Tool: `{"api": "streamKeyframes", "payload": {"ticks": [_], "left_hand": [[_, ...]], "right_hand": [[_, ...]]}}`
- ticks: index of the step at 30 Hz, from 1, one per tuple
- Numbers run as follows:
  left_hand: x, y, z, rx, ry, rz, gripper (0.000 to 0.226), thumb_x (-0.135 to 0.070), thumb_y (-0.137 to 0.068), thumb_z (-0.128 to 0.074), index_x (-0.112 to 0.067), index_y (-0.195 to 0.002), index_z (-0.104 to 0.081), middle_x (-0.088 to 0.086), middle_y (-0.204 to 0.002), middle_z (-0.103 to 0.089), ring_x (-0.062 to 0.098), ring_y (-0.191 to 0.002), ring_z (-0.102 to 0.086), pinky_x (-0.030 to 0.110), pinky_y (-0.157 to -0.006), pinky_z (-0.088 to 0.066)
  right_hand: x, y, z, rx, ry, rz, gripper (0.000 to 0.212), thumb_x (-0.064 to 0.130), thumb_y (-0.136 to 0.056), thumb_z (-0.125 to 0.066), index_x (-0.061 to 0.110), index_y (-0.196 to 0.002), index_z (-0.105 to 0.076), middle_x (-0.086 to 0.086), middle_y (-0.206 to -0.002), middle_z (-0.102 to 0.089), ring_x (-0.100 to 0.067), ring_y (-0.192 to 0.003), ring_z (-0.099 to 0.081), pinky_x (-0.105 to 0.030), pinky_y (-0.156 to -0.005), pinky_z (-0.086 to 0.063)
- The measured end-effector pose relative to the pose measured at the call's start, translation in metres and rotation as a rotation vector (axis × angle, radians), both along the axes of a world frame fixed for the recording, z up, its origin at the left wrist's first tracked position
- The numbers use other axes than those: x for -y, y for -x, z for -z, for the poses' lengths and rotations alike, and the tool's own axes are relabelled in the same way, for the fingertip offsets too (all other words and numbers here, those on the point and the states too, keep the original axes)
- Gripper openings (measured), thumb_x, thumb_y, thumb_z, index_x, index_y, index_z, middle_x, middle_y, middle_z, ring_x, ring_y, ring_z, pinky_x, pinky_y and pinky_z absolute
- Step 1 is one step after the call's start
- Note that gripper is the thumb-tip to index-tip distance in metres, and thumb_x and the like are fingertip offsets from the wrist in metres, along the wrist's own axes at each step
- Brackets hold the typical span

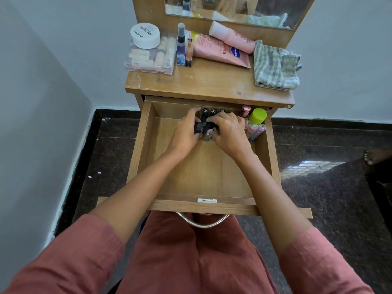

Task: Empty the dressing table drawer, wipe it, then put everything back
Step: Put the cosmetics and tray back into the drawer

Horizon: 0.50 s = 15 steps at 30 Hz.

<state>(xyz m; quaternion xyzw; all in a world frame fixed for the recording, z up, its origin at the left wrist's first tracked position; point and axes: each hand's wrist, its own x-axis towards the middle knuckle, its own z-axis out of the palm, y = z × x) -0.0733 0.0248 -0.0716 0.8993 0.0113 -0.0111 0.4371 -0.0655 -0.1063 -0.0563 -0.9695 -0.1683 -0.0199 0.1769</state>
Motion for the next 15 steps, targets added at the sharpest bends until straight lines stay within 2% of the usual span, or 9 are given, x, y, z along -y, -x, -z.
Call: {"api": "streamKeyframes", "payload": {"ticks": [8,12,15], "left_hand": [[-0.003,0.001,-0.009,-0.003,-0.015,-0.017,0.065,0.001,-0.079,-0.064,-0.016,-0.136,-0.036,0.004,-0.116,-0.055,0.011,-0.109,-0.052,0.016,-0.085,-0.038],[-0.009,0.003,-0.022,0.051,-0.039,-0.023,0.062,-0.001,-0.080,-0.064,-0.017,-0.134,-0.039,0.001,-0.117,-0.055,0.007,-0.111,-0.049,0.014,-0.087,-0.036],[-0.016,0.002,-0.036,0.133,-0.043,-0.028,0.057,-0.003,-0.080,-0.064,-0.016,-0.131,-0.043,-0.001,-0.116,-0.056,0.005,-0.109,-0.049,0.014,-0.092,-0.036]], "right_hand": [[-0.001,0.001,-0.005,0.012,-0.059,0.004,0.037,0.010,-0.084,-0.057,0.012,-0.120,-0.058,-0.007,-0.122,-0.057,-0.028,-0.115,-0.045,-0.040,-0.096,-0.028],[-0.002,-0.003,-0.016,0.056,-0.186,-0.008,0.032,0.005,-0.079,-0.062,0.005,-0.111,-0.063,-0.012,-0.110,-0.064,-0.032,-0.103,-0.054,-0.043,-0.088,-0.041],[-0.006,-0.010,-0.027,0.086,-0.275,-0.020,0.025,0.003,-0.079,-0.062,0.003,-0.104,-0.066,-0.012,-0.100,-0.066,-0.028,-0.094,-0.058,-0.040,-0.084,-0.048]]}}
